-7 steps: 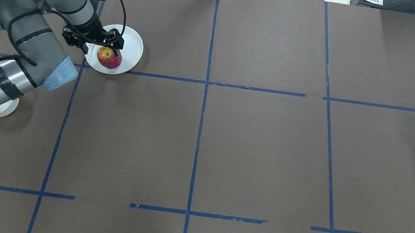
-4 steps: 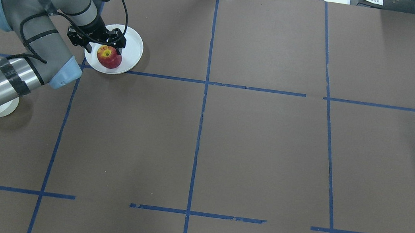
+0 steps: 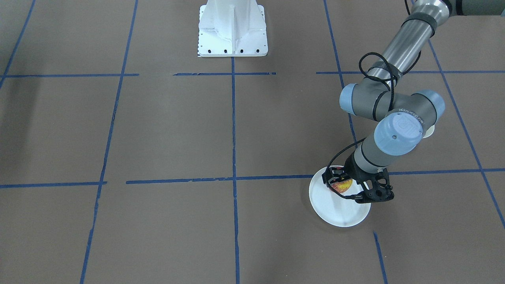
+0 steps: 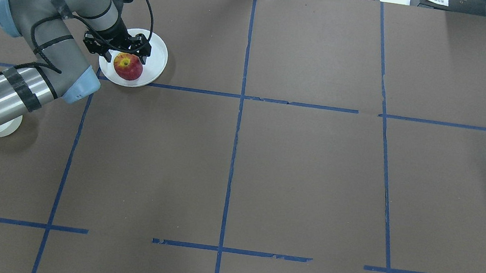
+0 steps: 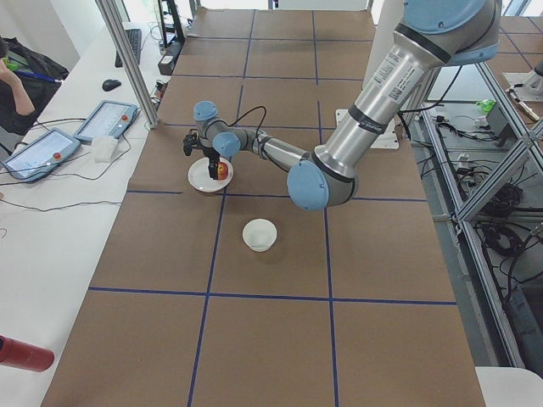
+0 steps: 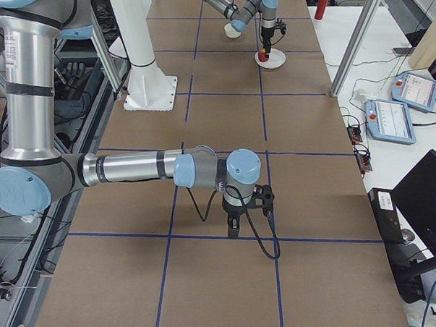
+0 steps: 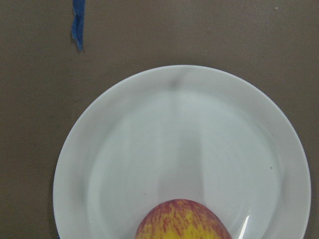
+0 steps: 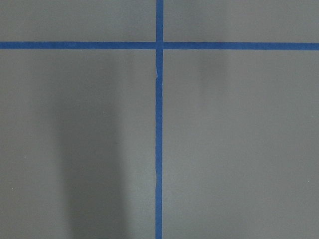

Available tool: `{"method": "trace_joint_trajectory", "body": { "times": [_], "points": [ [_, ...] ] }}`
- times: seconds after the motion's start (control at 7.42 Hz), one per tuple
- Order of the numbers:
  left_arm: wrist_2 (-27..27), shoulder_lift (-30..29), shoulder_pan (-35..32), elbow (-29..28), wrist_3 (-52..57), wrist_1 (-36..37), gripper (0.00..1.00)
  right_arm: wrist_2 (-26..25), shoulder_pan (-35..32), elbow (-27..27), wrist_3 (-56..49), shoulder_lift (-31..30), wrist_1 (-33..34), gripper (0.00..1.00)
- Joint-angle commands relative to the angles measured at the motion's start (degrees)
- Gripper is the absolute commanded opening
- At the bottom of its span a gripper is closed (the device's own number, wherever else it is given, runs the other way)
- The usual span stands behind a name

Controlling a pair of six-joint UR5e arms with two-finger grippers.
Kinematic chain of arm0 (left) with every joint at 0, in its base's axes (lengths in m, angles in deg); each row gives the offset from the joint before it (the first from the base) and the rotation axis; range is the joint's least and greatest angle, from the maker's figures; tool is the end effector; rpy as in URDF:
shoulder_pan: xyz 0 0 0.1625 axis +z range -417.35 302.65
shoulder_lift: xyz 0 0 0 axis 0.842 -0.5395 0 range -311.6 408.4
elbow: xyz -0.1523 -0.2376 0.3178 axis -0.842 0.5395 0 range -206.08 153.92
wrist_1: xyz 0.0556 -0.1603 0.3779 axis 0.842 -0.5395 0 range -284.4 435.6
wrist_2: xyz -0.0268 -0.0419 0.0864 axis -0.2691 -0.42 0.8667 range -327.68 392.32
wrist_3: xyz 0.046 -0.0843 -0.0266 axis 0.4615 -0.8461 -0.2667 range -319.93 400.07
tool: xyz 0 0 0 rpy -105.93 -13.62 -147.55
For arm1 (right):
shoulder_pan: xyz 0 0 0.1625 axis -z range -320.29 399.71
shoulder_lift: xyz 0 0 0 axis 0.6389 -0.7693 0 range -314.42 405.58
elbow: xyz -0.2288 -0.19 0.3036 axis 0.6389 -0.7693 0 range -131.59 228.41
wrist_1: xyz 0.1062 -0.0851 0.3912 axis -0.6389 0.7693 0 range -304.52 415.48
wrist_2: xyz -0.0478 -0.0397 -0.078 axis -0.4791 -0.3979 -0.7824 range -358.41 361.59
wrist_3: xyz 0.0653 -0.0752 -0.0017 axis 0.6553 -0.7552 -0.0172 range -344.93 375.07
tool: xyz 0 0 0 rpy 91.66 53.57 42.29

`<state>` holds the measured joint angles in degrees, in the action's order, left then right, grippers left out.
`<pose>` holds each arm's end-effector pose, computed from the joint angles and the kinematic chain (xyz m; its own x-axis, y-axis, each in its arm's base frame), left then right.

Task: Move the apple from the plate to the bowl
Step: 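Lower the left gripper and close it around the red-yellow apple, then lift the apple and carry it with the left gripper toward the white bowl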

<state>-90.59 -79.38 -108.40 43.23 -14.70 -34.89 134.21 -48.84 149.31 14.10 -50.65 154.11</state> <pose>0.4195 -0.6449 0.3888 0.6633 -0.0505 -0.7466 0.0758 0.9971 -0.0001 0.0547 -0.4406 0.6332 0.7362 0.0113 0.6766 0.0378 0.9976 -0.0578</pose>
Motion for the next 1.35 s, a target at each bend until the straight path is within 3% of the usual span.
{"method": "trace_joint_trajectory", "body": {
  "times": [0.0, 0.13, 0.27, 0.54, 0.67, 0.81, 1.08, 1.21],
  "points": [
    [0.0, -0.5, 0.2, -1.9, -0.7, -1.9, 1.00, 0.0, 0.0, 0.0, 0.0, 0.0, 0.0, 1.00],
    [0.0, -0.5, 0.6, -2.0, -0.8, -2.1, 1.00, 0.0, 0.0, 0.0, 0.0, 0.0, 0.0, 1.00],
    [0.0, -0.5, 0.8, -2.0, -0.8, -2.2, 0.85, 0.0, 0.0, 0.0, 0.0, 0.0, 0.0, 1.00],
    [0.0, -0.4, 0.8, -1.9, -0.7, -2.2, 0.42, 0.0, 0.0, 0.0, 0.0, 0.0, 0.0, 1.00],
    [-0.2, -0.2, 0.5, -1.5, -0.2, -1.7, 0.14, 0.0, 0.0, 0.0, 0.0, 0.0, 0.0, 1.00],
    [-0.4, 0.2, -1.8, 1.1, 0.0, -0.4, 0.00, 0.0, 0.0, 0.0, 0.0, 0.0, 0.0, 1.00],
    [-0.4, 2.4, -3.8, 11.0, 3.1, 9.6, 0.00, 0.0, 0.0, 0.0, 0.0, 0.0, 0.0, 1.00],
    [-0.3, 6.2, -4.1, 16.9, 4.0, 10.8, 0.00, 0.0, 0.0, 0.0, 0.0, 0.0, 0.0, 1.00]
  ]
}}
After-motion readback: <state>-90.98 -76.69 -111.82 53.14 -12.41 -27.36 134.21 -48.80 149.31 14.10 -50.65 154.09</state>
